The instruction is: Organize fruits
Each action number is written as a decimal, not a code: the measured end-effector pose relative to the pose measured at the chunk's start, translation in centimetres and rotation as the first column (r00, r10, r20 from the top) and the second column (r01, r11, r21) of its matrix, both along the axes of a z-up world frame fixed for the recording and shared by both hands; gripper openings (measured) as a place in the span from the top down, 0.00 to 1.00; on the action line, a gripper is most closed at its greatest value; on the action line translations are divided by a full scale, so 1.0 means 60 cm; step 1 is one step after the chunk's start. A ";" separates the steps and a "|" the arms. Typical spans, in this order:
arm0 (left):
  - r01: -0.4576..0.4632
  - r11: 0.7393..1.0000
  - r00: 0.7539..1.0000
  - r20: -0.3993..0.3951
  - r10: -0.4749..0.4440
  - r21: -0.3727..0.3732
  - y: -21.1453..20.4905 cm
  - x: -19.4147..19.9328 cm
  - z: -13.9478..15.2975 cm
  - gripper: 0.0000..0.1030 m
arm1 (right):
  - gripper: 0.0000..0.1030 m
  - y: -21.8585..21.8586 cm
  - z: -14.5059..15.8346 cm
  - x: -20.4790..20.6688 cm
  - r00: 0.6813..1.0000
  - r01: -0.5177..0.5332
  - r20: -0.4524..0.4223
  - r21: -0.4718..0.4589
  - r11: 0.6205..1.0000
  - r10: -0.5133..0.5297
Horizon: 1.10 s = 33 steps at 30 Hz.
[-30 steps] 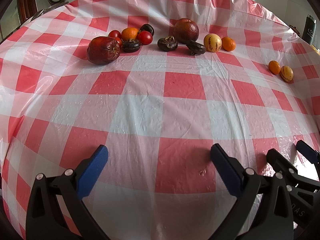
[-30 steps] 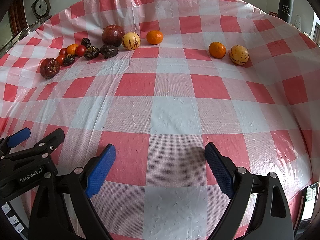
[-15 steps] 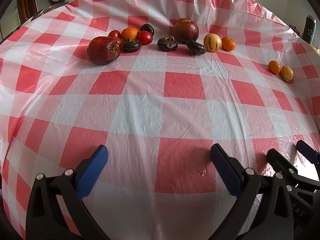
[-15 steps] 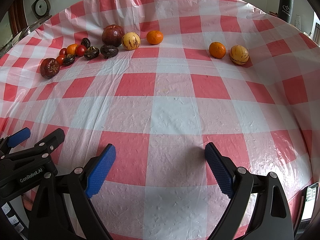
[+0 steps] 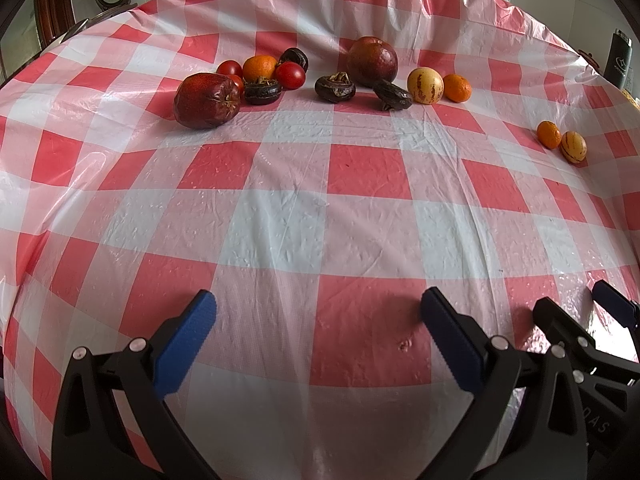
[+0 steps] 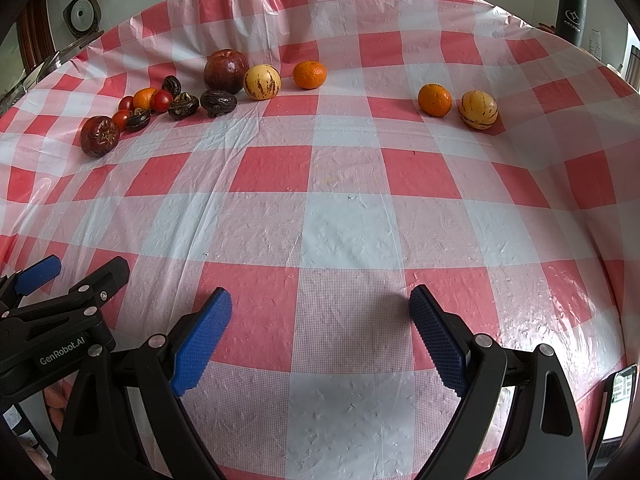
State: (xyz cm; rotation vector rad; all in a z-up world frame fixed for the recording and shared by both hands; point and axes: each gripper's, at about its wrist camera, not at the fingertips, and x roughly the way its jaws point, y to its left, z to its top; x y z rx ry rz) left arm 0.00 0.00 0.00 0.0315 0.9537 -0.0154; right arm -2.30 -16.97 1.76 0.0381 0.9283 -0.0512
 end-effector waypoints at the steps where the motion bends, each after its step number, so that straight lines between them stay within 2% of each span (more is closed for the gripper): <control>1: 0.000 1.000 1.000 0.000 0.000 0.000 0.000 0.000 0.000 0.01 | 0.15 0.000 0.000 0.000 1.000 -0.001 -0.002 0.000 1.000 0.001; 8: 0.034 0.999 0.999 -0.018 -0.034 0.000 0.002 0.004 0.002 0.01 | 0.15 -0.001 -0.002 0.008 0.998 -0.054 -0.044 -0.005 0.999 0.054; 12: 0.060 0.998 0.998 -0.027 -0.060 -0.001 0.004 0.007 -0.001 0.01 | 0.15 -0.021 -0.001 0.017 0.999 -0.016 -0.049 0.003 1.000 0.016; 15: 0.068 0.998 0.997 -0.029 -0.068 -0.001 0.005 0.009 -0.002 0.01 | 0.16 -0.064 0.004 0.042 0.997 0.063 -0.050 0.051 0.997 -0.061; 19: 0.079 0.997 0.996 -0.030 -0.079 -0.005 0.004 0.006 0.001 0.01 | 0.15 -0.143 0.015 0.091 0.978 0.211 -0.025 0.122 0.970 -0.209; 21: 0.082 0.997 0.996 -0.031 -0.083 -0.004 0.004 0.006 0.001 0.01 | 0.16 -0.181 0.021 0.117 0.958 0.285 -0.003 0.113 0.952 -0.287; 23: 0.085 0.996 0.996 -0.031 -0.086 -0.004 0.004 0.006 0.000 0.01 | 0.16 -0.229 0.028 0.142 0.926 0.369 0.018 0.155 0.916 -0.376; 26: 0.090 0.996 0.995 -0.031 -0.091 -0.006 0.006 0.005 0.000 0.01 | 0.16 -0.273 0.035 0.167 0.894 0.427 0.058 0.193 0.883 -0.445; 27: 0.091 0.996 0.995 -0.031 -0.091 -0.006 0.006 0.004 0.000 0.01 | 0.17 -0.280 0.035 0.176 0.892 0.431 0.056 0.192 0.882 -0.448; 29: 0.092 0.996 0.995 -0.030 -0.092 -0.007 0.006 0.004 0.000 0.01 | 0.30 -0.277 0.032 0.196 0.897 0.428 0.054 0.143 0.892 -0.439; 31: 0.091 0.996 0.995 -0.030 -0.091 -0.007 0.006 0.004 0.000 0.01 | 0.37 -0.277 0.028 0.213 0.898 0.428 0.057 0.118 0.896 -0.436; 33: 0.092 0.996 0.995 -0.031 -0.092 -0.007 0.006 0.004 0.001 0.01 | 0.38 -0.279 0.024 0.230 0.899 0.424 0.063 0.121 0.898 -0.433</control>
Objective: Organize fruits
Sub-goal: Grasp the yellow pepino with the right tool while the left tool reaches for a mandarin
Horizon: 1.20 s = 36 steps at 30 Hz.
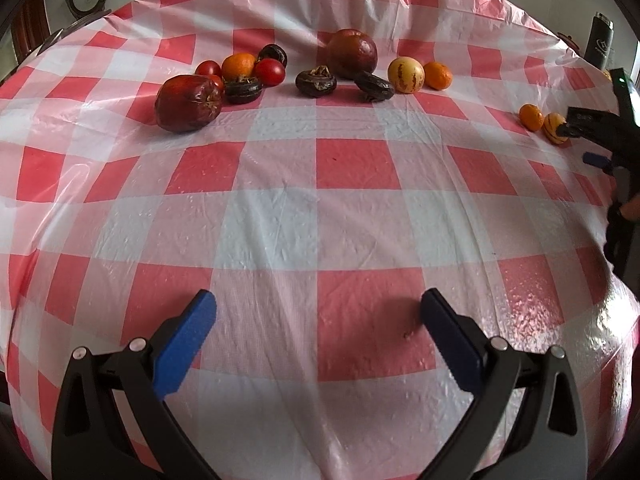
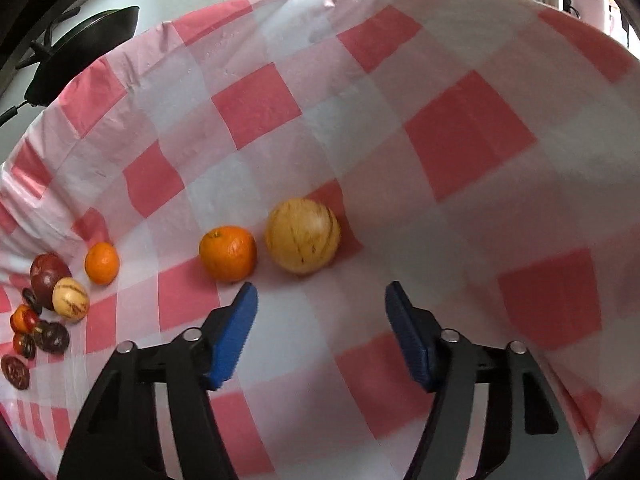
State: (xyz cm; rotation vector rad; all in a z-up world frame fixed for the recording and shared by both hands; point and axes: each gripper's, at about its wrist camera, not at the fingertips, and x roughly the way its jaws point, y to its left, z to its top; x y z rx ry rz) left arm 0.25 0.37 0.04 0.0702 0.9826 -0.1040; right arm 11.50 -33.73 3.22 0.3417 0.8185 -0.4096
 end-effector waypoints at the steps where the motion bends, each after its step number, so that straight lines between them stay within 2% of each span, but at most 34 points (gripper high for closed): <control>1: 0.000 1.000 1.000 0.000 0.000 0.000 0.000 0.000 0.000 0.01 | 0.39 -0.001 -0.001 0.010 1.000 0.005 0.003 -0.013 1.000 -0.005; 9: 0.000 1.000 1.000 0.000 0.000 0.000 0.000 0.000 0.000 0.01 | 0.53 0.002 -0.021 0.089 0.997 -0.018 -0.074 -0.052 0.999 0.014; 12: 0.000 1.000 1.000 0.000 0.000 -0.001 0.001 0.000 0.000 0.01 | 0.55 0.007 -0.021 0.095 0.998 -0.033 -0.060 -0.029 0.999 0.031; 16: 0.002 1.000 1.000 -0.002 -0.002 0.000 0.000 0.000 0.000 0.01 | 0.55 0.001 -0.006 0.021 0.999 -0.053 0.012 0.026 0.998 0.052; 21: 0.019 1.000 0.999 -0.035 -0.020 -0.018 -0.021 0.024 0.005 0.01 | 0.55 0.041 0.004 -0.072 0.994 -0.098 0.061 0.074 0.992 0.093; 24: 0.128 0.991 0.991 -0.040 -0.130 -0.042 -0.094 0.060 0.014 0.01 | 0.55 0.056 0.000 -0.121 0.993 -0.094 0.087 0.117 0.989 0.084; 27: 0.217 0.976 0.976 0.013 -0.216 -0.037 -0.184 0.105 0.027 0.01 | 0.55 0.048 0.005 -0.165 0.993 -0.032 0.121 0.155 0.987 0.013; 30: 0.260 0.964 0.964 0.067 -0.256 -0.053 -0.279 0.178 0.044 0.01 | 0.55 0.043 0.006 -0.190 0.988 0.007 0.153 0.165 0.986 -0.032; 32: 0.275 0.959 0.960 0.081 -0.269 -0.067 -0.322 0.211 0.049 0.05 | 0.55 0.039 0.012 -0.210 0.980 0.038 0.185 0.167 0.985 -0.069; 36: 0.314 0.948 0.947 0.080 -0.310 -0.045 -0.409 0.267 0.050 0.10 | 0.55 0.031 0.006 -0.220 0.973 0.065 0.203 0.202 0.977 -0.107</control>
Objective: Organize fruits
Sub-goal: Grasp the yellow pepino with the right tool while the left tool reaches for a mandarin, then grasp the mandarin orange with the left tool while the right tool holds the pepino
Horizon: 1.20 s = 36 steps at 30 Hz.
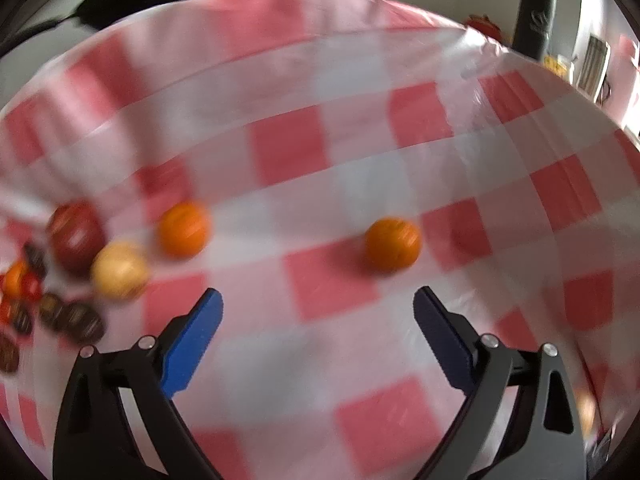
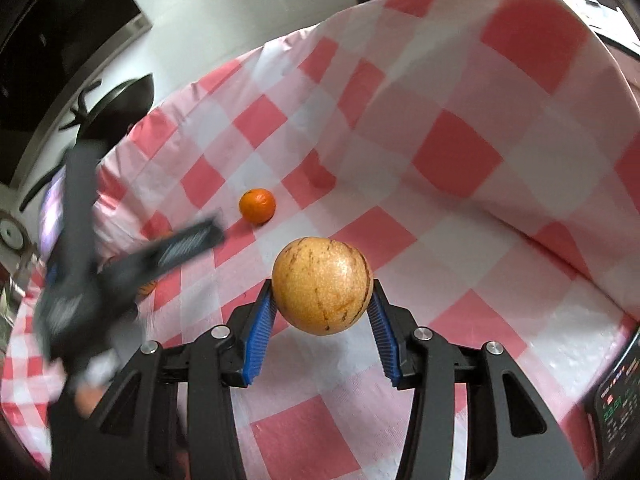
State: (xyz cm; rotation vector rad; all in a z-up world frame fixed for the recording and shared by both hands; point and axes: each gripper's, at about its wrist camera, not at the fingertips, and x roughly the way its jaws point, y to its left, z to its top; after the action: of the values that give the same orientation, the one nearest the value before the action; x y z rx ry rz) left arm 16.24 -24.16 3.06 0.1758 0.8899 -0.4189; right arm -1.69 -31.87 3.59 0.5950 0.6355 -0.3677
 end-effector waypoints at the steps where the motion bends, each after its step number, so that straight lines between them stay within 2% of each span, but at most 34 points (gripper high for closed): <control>1: 0.008 1.000 1.000 -0.008 -0.008 0.002 -0.019 0.011 -0.004 0.12 | 0.55 0.000 -0.003 -0.001 1.000 0.003 0.000 0.005 1.000 -0.003; 6: 0.021 1.000 1.000 -0.011 -0.021 0.015 -0.068 0.039 -0.018 0.12 | 0.55 0.005 -0.008 0.004 1.000 -0.013 -0.001 0.016 1.000 0.013; 9: 0.026 0.998 1.000 0.015 -0.027 0.057 -0.087 0.044 -0.028 0.17 | 0.55 0.007 -0.008 0.006 1.000 -0.017 0.001 0.016 1.000 0.017; 11: 0.032 0.997 0.999 0.017 -0.033 0.069 -0.094 0.047 -0.034 0.26 | 0.55 0.006 -0.011 0.007 1.000 -0.013 0.000 0.023 1.000 0.013; 13: 0.043 0.997 0.999 0.008 -0.044 0.068 -0.095 0.049 -0.039 0.47 | 0.55 0.007 -0.013 0.009 1.000 -0.015 -0.002 0.024 1.000 0.015; 14: 0.045 0.997 0.999 0.010 -0.046 0.060 -0.093 0.049 -0.039 0.61 | 0.55 0.008 -0.013 0.009 1.000 -0.017 -0.002 0.022 1.000 0.017; 21: -0.008 1.000 0.998 0.066 0.008 0.002 -0.033 0.039 -0.023 0.62 | 0.55 0.014 -0.016 0.017 0.999 -0.035 -0.012 0.013 0.999 0.035; 26: -0.104 0.992 0.989 0.102 0.112 -0.077 0.069 0.008 0.005 0.62 | 0.55 0.026 -0.012 0.022 0.998 -0.066 -0.013 -0.018 0.998 0.065; 33: -0.237 0.967 0.959 0.137 0.249 -0.098 0.240 -0.107 0.026 0.62 | 0.55 0.055 -0.007 0.035 0.990 -0.143 -0.030 -0.087 0.986 0.141; 36: -0.285 0.953 0.944 0.143 0.297 -0.101 0.320 -0.181 0.037 0.62 | 0.55 0.073 -0.003 0.039 0.982 -0.190 -0.035 -0.124 0.974 0.187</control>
State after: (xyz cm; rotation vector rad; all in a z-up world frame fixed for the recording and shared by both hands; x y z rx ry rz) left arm 5.38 -4.97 5.29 0.0019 0.7287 -0.1610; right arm 0.68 -27.47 3.38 0.4051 0.6799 -0.2354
